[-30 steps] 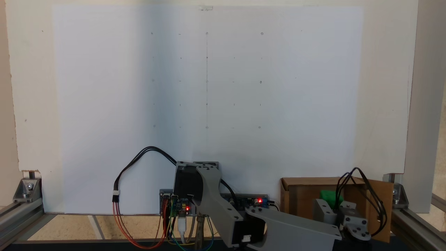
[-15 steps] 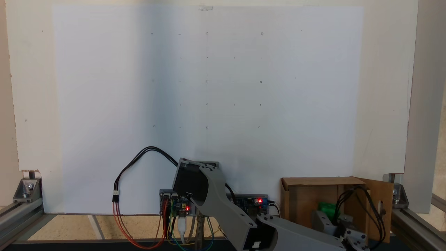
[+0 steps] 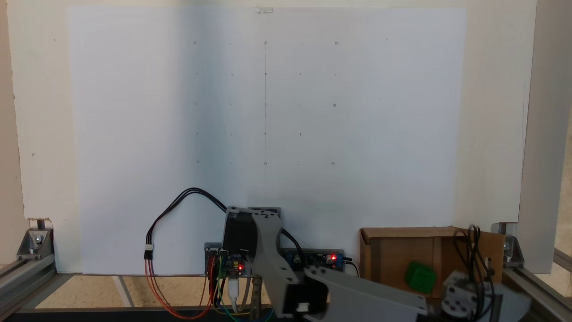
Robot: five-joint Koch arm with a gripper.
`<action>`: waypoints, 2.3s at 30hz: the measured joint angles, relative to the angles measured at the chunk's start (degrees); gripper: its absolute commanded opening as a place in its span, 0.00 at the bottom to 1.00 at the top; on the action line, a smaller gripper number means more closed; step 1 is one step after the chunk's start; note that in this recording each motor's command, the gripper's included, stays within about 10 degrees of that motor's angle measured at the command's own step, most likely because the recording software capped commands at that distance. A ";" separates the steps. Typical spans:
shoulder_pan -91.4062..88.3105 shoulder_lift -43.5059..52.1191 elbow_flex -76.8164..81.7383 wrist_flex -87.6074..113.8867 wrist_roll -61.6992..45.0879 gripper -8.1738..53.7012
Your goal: Grasp a green dice and put it in the bin.
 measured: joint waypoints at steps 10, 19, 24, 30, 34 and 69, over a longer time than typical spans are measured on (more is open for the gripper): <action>-37.53 14.33 0.00 -0.09 0.62 0.84; -69.17 20.65 9.67 -0.09 0.88 0.85; -77.78 29.44 24.26 -3.43 0.97 0.86; -79.19 39.81 49.92 -18.98 1.05 0.86; -82.79 45.88 63.90 -29.09 1.05 0.86; -90.26 54.05 114.08 -110.65 1.05 0.85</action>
